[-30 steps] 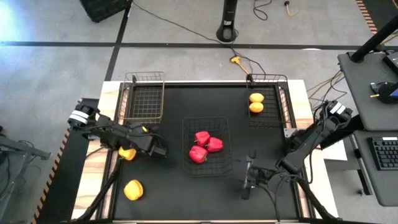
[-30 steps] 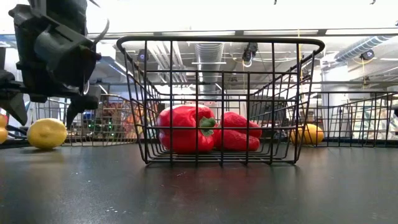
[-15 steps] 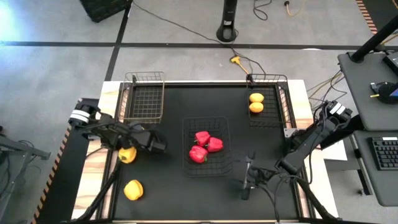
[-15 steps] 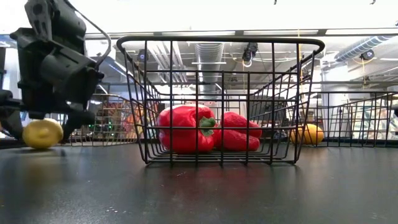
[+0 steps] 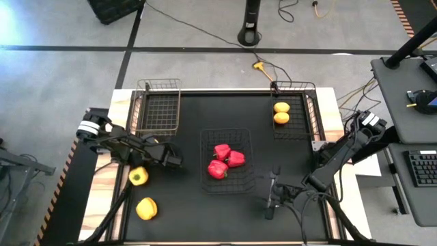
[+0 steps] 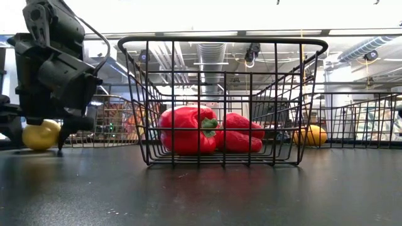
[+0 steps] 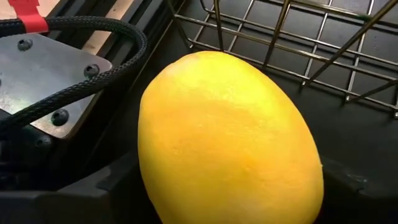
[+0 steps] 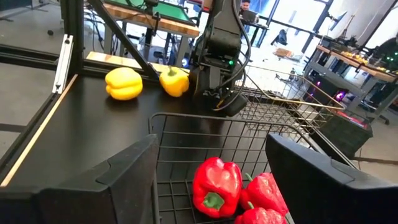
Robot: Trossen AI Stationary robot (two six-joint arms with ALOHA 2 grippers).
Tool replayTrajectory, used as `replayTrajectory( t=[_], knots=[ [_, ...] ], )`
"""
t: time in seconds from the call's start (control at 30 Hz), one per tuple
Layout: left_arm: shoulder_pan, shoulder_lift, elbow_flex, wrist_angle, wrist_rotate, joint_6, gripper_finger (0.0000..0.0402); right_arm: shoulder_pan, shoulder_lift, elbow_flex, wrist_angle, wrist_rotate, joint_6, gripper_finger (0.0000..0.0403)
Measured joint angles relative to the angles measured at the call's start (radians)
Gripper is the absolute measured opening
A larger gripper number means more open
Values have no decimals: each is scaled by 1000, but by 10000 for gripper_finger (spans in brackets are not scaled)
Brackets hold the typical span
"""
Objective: Sort produce into baskets
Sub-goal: Put the lemon into the right wire basket
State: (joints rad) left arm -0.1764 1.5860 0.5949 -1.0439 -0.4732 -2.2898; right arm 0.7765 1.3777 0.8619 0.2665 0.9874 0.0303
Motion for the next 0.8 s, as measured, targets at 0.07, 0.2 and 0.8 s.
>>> replayTrajectory(
  t=[0.07,0.2,0.8],
  knots=[
    [0,0,0,0,0,7,290,0,0,0,0,0,0,288],
    [0,0,25,-1,3,87,295,0,0,0,0,0,-3,286],
    [-300,8,455,-26,101,590,290,0,0,0,-8,0,8,283]
  ],
)
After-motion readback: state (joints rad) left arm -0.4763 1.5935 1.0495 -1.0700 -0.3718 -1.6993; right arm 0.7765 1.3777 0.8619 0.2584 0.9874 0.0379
